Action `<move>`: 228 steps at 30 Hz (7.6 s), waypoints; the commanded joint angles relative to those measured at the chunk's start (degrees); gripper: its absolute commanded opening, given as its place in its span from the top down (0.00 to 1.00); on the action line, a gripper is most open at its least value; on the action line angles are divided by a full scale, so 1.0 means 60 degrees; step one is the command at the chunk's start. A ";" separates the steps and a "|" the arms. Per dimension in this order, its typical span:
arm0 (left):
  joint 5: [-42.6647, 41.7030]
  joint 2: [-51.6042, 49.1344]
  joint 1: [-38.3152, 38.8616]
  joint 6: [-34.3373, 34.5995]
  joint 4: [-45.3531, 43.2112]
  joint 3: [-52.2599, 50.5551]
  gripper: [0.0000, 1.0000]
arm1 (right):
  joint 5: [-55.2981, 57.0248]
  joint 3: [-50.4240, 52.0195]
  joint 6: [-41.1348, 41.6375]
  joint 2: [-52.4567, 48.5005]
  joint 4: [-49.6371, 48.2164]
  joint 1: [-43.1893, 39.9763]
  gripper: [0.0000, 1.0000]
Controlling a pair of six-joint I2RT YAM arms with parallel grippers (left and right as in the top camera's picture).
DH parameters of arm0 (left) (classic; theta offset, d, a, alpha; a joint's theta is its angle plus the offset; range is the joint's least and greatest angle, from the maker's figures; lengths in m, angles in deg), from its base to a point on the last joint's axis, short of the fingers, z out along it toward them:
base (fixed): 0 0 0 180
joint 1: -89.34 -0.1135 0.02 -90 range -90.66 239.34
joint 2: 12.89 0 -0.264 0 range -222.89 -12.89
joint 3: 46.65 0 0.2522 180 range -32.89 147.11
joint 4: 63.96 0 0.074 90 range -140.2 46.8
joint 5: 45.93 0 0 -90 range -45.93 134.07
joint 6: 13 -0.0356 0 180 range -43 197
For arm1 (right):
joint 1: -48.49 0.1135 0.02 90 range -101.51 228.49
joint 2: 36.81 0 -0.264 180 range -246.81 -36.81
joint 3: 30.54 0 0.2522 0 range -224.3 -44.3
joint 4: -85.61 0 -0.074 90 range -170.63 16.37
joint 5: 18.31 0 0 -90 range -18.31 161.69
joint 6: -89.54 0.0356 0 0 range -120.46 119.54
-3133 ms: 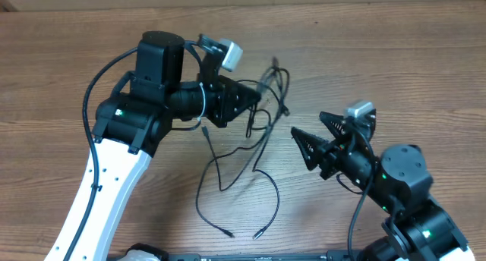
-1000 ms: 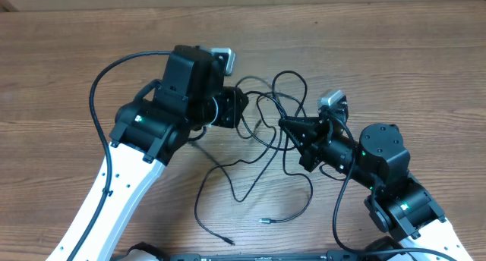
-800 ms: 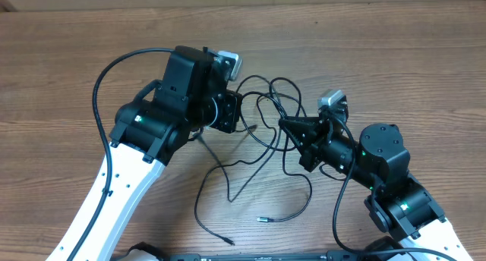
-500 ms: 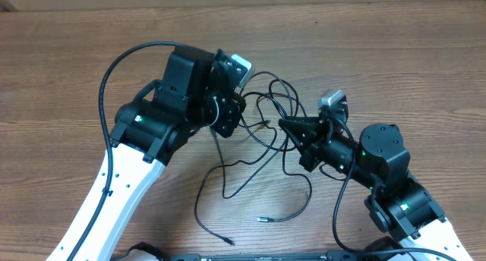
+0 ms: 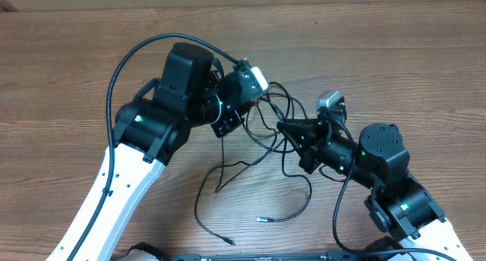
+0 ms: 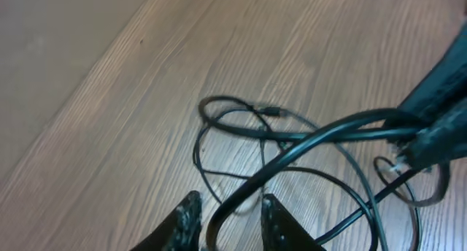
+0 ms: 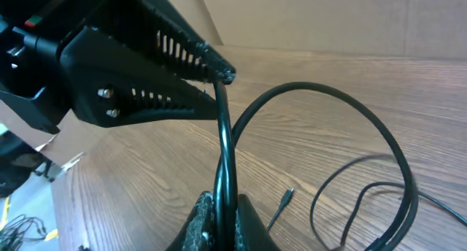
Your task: Untangle cables
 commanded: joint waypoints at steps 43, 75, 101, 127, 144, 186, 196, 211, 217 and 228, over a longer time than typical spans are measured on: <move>0.3916 -0.0408 -0.0820 0.4335 -0.0113 0.0073 0.96 | -0.1078 -0.0106 -0.0029 0.0153 0.0142 0.0025 0.96; -0.2878 -0.0441 -0.0787 0.3774 0.0557 0.0073 0.96 | 0.0219 -0.0106 -0.0492 -0.1672 0.0339 0.0033 0.24; -0.4612 -0.0441 0.0062 0.4102 0.1224 0.0073 0.96 | 0.1759 -0.0106 -0.0831 -0.2860 -0.0601 0.0025 0.21; -0.3632 -0.0441 -0.0426 0.7089 0.0590 0.0076 0.96 | 0.2058 -0.0106 -0.0769 -0.2863 -0.0200 0.0025 0.39; -0.3738 -0.0441 -0.0423 0.7096 0.0565 0.0076 0.96 | 0.2943 -0.0102 -0.0794 -0.3501 -0.0113 -0.0117 0.61; 0.2812 -0.1610 -0.0634 1.0021 0.1147 0.0073 0.96 | -0.0827 -0.0106 -0.0798 -0.1304 -0.0113 -0.0117 0.96; 0.2561 -0.2317 -0.0772 1.0054 0.1384 0.0073 0.96 | -0.0769 -0.0106 -0.0798 0.0131 -0.0306 -0.0120 0.96; 0.1832 -0.2324 -0.0772 0.8823 0.2266 0.0073 0.96 | 0.3519 -0.0106 0.1577 0.0535 0.0699 -0.0120 0.96; 0.1840 -0.2324 -0.0882 0.8950 0.2259 0.0073 0.96 | 0.6215 -0.0106 0.4251 0.0535 0.2448 -0.0120 0.96; 0.1497 -0.2306 -0.0998 0.8958 0.1876 0.0076 0.96 | 0.6433 -0.0102 0.4783 0.0408 0.4054 -0.0117 0.68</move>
